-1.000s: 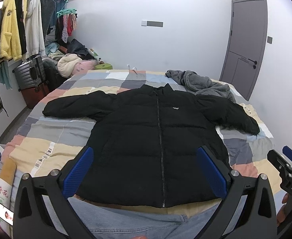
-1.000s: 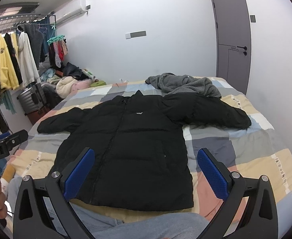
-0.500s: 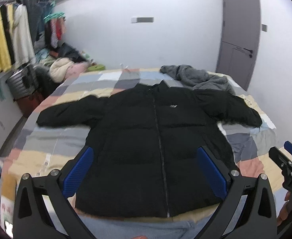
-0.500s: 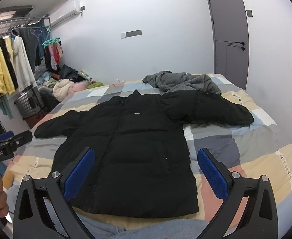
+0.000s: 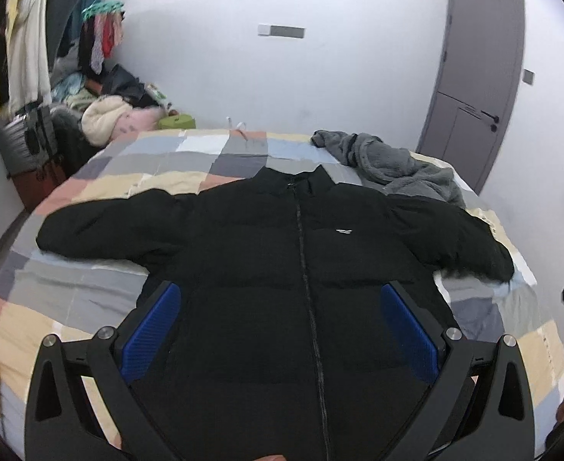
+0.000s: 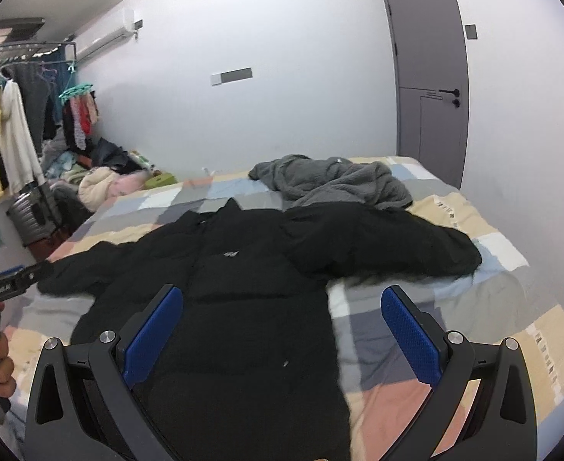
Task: Fold large clothes
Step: 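Move the right tool to the jacket sleeve cuff beside the grey fleece, then close the right gripper on the black sleeve cuff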
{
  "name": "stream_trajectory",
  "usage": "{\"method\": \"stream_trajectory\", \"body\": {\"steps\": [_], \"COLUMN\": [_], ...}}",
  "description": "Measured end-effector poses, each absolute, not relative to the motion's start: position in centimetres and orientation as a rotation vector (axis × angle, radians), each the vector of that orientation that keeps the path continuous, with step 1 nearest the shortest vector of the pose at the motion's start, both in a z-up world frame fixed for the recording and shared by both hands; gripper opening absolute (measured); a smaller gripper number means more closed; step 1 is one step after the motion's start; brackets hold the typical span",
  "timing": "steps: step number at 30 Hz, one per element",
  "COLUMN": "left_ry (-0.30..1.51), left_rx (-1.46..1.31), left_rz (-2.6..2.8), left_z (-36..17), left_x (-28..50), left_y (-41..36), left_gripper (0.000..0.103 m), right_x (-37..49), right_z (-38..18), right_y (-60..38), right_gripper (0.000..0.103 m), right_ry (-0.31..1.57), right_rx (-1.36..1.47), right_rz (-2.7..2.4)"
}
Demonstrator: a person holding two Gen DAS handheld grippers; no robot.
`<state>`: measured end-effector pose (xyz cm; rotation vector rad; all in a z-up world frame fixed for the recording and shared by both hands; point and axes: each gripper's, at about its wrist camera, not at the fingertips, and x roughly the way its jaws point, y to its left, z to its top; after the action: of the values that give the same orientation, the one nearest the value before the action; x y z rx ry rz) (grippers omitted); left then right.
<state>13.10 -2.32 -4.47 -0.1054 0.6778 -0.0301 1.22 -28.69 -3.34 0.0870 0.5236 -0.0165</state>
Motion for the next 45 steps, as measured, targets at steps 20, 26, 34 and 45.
{"method": "stream_trajectory", "body": {"steps": [20, 26, 34, 45], "left_ry": [0.656, 0.667, 0.714, 0.772], "left_rx": [-0.13, -0.129, -0.141, -0.127], "left_rz": [-0.019, -0.019, -0.004, 0.028], "left_z": [-10.1, -12.0, -14.3, -17.1], "left_x": [16.9, 18.0, 19.8, 21.1], "left_y": [-0.7, -1.2, -1.4, -1.9], "left_gripper": [0.103, 0.103, 0.103, 0.103], "right_x": [14.7, 16.7, 18.9, 19.8], "right_z": [-12.3, -17.1, -23.0, -28.0], "right_y": [-47.5, -52.4, -59.5, -66.5], "right_gripper": [0.103, 0.103, 0.093, 0.082], "right_ry": [0.552, 0.589, 0.597, 0.387], "right_rx": [0.224, 0.324, 0.661, 1.032], "right_rz": [-0.238, -0.267, -0.239, -0.337]}}
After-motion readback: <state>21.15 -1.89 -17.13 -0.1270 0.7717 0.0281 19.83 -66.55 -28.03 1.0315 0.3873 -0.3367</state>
